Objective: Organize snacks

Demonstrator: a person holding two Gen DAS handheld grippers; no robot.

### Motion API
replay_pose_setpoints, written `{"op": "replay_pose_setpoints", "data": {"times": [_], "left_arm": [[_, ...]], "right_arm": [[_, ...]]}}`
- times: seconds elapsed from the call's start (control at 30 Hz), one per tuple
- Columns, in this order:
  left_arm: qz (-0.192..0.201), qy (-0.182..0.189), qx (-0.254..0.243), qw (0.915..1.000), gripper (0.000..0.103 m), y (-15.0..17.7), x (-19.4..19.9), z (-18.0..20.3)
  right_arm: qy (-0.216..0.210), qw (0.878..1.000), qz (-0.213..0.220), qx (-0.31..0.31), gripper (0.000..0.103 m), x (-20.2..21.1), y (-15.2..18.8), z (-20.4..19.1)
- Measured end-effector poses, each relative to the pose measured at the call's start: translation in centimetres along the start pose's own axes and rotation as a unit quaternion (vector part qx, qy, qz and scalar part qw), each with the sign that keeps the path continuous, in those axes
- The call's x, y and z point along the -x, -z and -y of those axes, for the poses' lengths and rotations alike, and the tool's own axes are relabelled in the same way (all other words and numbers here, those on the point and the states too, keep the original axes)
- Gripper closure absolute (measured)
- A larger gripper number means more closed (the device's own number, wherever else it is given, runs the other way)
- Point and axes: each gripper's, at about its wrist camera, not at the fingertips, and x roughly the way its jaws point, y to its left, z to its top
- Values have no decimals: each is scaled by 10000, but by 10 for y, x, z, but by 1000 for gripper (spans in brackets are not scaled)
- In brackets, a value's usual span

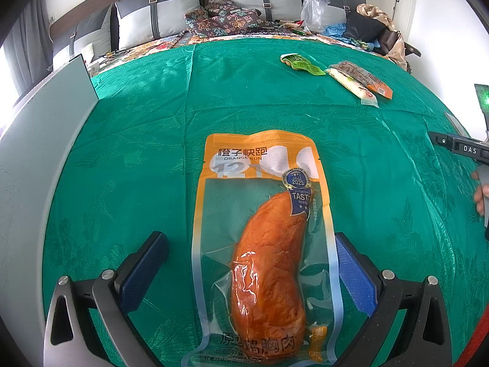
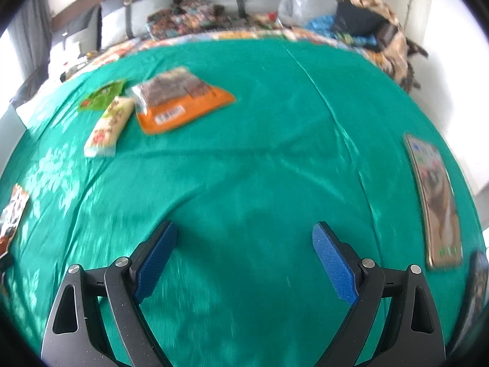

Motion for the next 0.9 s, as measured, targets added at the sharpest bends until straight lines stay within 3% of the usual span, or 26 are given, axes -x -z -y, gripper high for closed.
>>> {"op": "replay_pose_setpoints", "data": {"times": [0.9], "left_arm": [[1,-3,4,10000,0,0,0,0]], "right_arm": [[-41,10000,-29,10,7,-2,0,-2]]}}
